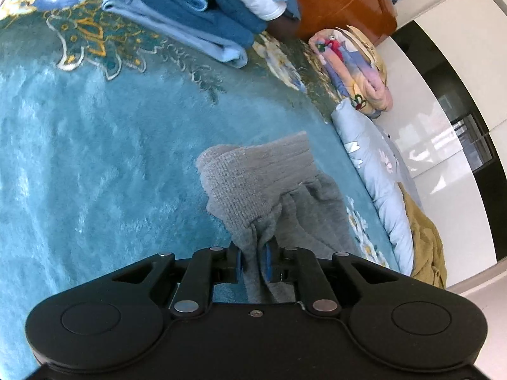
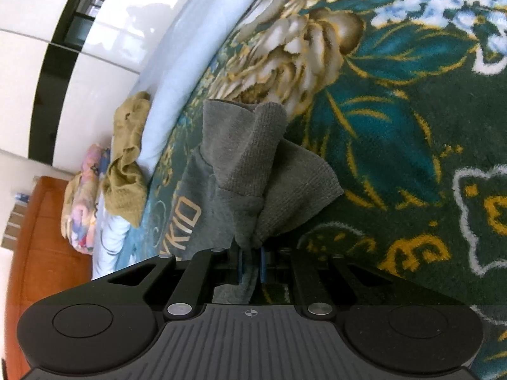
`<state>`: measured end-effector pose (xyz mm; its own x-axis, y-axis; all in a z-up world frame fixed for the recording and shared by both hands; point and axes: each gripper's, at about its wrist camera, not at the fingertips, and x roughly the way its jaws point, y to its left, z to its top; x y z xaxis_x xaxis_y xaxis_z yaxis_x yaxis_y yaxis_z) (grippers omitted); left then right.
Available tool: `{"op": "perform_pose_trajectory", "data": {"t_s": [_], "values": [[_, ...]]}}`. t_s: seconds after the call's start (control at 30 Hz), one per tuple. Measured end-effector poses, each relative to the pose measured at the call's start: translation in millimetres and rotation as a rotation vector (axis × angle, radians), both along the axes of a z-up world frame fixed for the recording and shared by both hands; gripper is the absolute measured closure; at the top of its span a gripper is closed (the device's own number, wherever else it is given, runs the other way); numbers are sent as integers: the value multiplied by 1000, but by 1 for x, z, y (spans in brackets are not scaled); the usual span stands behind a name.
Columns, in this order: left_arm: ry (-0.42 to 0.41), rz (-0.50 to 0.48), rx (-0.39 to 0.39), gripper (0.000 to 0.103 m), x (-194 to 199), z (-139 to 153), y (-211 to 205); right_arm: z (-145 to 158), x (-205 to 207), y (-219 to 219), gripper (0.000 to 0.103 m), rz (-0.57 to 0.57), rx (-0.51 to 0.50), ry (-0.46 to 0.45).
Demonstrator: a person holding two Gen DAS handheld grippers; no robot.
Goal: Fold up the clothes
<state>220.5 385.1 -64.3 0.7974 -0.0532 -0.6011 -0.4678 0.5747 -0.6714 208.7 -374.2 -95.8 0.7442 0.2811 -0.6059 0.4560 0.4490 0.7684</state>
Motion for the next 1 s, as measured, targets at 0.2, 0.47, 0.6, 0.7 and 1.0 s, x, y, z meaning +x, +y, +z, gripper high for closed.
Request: {"op": "perform_pose_trajectory", "data": {"t_s": [0.2,0.47,0.6,0.7,1.0], "values": [[10,-85,33,73,-7,18,-1,19,-5,1,77,75,-14,-17],[10,-296,282,59,-33,65,-15,74,-29,-1,64,261,-209,-39],[-43,-443,442,45,-26,96,-37,109,-9,26,63,403,-346,-130],[-83,-575,510,39,-4,109,-60,124,28,67,62,561,-429,-191],[11,-944,734,24,67,88,-115,123,125,205,58,1061,-675,-265]]}}
